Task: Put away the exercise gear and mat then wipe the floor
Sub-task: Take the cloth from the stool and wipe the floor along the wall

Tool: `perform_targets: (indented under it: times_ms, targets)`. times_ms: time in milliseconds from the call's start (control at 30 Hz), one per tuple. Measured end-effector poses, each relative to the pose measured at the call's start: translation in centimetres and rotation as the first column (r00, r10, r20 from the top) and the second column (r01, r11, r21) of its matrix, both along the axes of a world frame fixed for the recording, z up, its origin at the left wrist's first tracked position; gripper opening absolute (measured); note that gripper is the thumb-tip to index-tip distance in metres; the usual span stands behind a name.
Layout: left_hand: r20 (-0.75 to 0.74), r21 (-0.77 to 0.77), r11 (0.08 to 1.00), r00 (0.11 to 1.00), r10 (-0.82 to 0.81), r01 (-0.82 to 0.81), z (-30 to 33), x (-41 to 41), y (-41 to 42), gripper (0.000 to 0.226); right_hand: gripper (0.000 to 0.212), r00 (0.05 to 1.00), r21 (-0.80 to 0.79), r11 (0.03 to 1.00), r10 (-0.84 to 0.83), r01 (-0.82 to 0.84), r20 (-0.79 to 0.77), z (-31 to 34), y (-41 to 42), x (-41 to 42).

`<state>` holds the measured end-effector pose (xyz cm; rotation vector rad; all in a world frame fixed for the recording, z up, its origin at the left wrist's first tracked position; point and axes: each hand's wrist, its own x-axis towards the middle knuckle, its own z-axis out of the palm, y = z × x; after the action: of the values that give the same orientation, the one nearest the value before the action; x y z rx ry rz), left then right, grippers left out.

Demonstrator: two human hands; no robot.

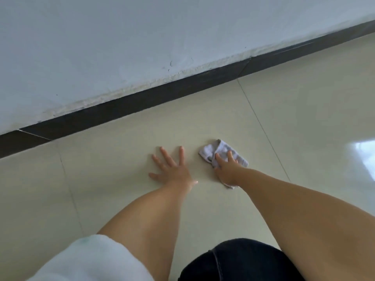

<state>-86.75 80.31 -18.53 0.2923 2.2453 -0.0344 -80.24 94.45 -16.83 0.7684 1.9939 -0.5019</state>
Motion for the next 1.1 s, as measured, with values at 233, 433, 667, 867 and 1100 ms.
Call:
perform_targets:
  times_ms: [233, 433, 667, 867, 1100]
  targets:
    - [0.008, -0.058, 0.998, 1.0, 0.0, 0.0, -0.9, -1.0, 0.5, 0.118, 0.059, 0.952, 0.013, 0.971, 0.238, -0.24, -0.19, -0.7, -1.3, 6.7]
    - [-0.012, -0.134, 0.969, 0.978, -0.209, 0.206, 0.3, -7.6, 0.2, 0.105, 0.061, 0.878, 0.174, 0.932, 0.359, -0.318, -0.317, -2.8, 3.3, 4.1]
    - [0.036, 0.097, 0.994, 0.997, -0.061, 0.057, 2.5, 1.5, -1.3, 0.077, 0.063, 0.865, 0.262, 0.898, 0.42, -0.353, -0.276, -2.6, 14.1, -11.7]
    - [-0.354, 0.141, 0.987, 0.927, 0.125, -0.079, -1.5, 10.5, 1.0, 0.067, 0.06, 0.717, 0.26, 0.775, 0.632, -0.576, -0.294, -2.9, 16.6, -9.9]
    - [-0.382, 0.191, 0.957, 0.881, 0.279, -0.22, -3.7, 12.0, 6.0, 0.063, 0.06, 0.338, 0.275, 0.528, 0.786, -0.804, -0.518, -4.5, 15.2, 19.1]
